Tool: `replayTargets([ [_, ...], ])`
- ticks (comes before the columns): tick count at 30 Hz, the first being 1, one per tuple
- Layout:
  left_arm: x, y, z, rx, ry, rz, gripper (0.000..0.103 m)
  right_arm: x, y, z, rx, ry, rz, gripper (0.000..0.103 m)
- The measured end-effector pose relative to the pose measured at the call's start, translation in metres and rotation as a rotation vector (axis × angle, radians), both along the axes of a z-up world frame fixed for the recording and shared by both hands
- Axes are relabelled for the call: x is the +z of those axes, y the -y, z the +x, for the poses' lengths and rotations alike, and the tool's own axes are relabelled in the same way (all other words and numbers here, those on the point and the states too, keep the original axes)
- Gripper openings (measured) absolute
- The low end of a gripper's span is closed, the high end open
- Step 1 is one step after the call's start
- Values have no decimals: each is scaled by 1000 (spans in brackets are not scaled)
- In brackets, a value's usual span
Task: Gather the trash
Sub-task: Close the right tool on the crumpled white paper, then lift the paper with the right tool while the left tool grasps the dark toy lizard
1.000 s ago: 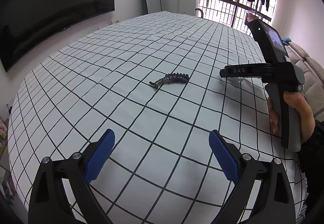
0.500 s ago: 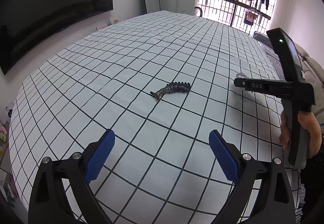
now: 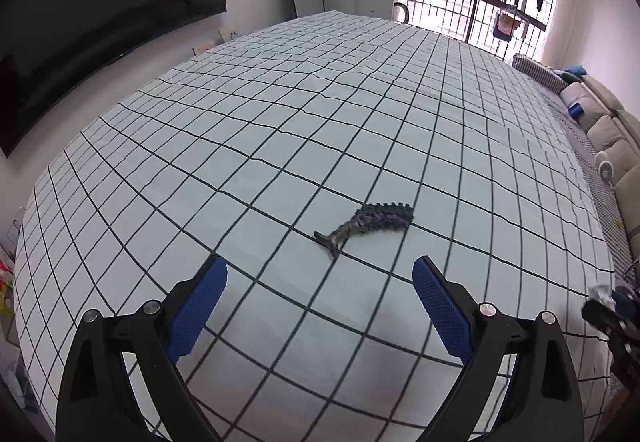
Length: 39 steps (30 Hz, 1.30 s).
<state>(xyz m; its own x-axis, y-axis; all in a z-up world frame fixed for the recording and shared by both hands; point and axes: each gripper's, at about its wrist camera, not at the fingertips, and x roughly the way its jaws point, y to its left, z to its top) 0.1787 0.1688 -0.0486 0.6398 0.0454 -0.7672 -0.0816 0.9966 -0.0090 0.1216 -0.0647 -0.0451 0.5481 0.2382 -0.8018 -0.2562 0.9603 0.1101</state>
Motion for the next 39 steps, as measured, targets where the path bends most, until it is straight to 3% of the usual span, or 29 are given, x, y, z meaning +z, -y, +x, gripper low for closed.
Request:
replayTargets([
  [7, -5, 6, 25, -10, -17, 24, 92, -2, 5, -26, -15, -3, 2, 30],
  [27, -32, 28, 67, -25, -94, 42, 92, -5, 0, -33, -3, -20, 38, 30],
  [30, -32, 29, 68, -39, -92, 21, 83, -5, 0, -32, -5, -19, 39, 30],
  [35, -28, 35, 62, -82, -75, 5, 50, -4, 5, -32, -15, -18, 44, 30],
  [39, -26, 36, 55, -88, -79, -5, 46, -4, 8, -33, -19, -18, 49, 30],
])
